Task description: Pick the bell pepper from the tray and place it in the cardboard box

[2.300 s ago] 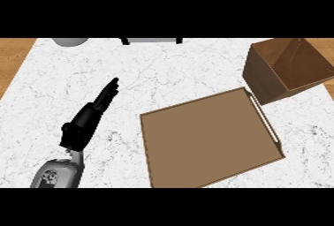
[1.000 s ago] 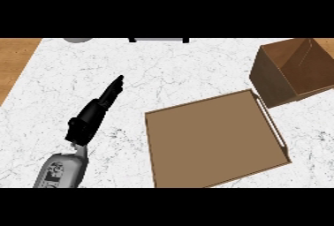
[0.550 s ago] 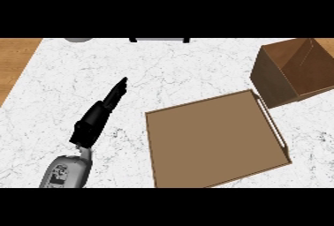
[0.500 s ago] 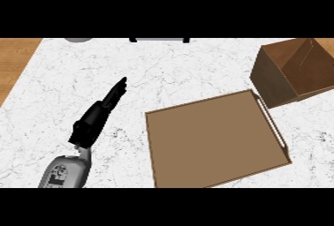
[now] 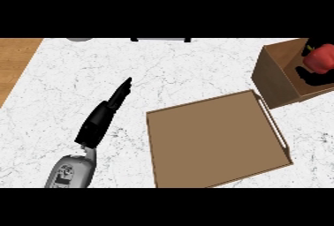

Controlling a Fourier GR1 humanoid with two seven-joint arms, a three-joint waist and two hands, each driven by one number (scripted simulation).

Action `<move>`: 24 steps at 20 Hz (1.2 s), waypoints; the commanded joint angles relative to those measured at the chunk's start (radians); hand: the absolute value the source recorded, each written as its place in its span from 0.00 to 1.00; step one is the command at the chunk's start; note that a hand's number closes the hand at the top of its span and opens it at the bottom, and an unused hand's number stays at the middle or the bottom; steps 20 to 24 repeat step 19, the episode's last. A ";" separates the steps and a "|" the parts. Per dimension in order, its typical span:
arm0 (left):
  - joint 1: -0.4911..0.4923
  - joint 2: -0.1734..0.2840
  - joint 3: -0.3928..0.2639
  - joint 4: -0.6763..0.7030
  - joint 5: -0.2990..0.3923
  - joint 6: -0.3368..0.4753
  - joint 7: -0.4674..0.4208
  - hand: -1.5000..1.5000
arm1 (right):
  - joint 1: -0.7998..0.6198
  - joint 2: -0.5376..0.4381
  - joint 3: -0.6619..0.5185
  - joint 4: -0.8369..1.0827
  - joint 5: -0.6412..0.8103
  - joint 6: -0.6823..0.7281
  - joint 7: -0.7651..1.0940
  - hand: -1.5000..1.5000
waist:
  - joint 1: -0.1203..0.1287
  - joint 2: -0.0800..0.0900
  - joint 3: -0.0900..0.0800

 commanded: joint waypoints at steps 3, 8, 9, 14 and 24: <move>-0.033 0.055 0.065 -0.002 0.051 -0.052 0.011 0.50 | -0.049 0.060 -0.022 0.260 -0.021 0.042 -0.057 0.00 | 0.006 0.004 0.001; 0.026 -0.015 -0.020 -0.045 -0.008 -0.001 0.020 0.50 | -0.174 0.067 -0.091 0.439 -0.055 0.044 -0.146 0.00 | 0.007 0.003 0.001; 0.061 0.007 -0.008 -0.115 0.027 -0.031 0.062 0.50 | -0.147 0.061 -0.131 0.411 -0.109 0.069 -0.176 0.00 | 0.006 -0.001 0.001; 0.011 0.026 0.029 -0.055 0.025 -0.029 0.022 0.50 | -0.155 0.054 -0.305 0.461 -0.291 0.115 -0.249 0.00 | -0.004 0.002 0.002; -0.042 0.054 0.065 -0.038 0.059 -0.063 0.045 0.50 | -0.179 -0.045 -0.431 0.583 -0.404 0.233 -0.259 0.00 | 0.004 0.009 0.003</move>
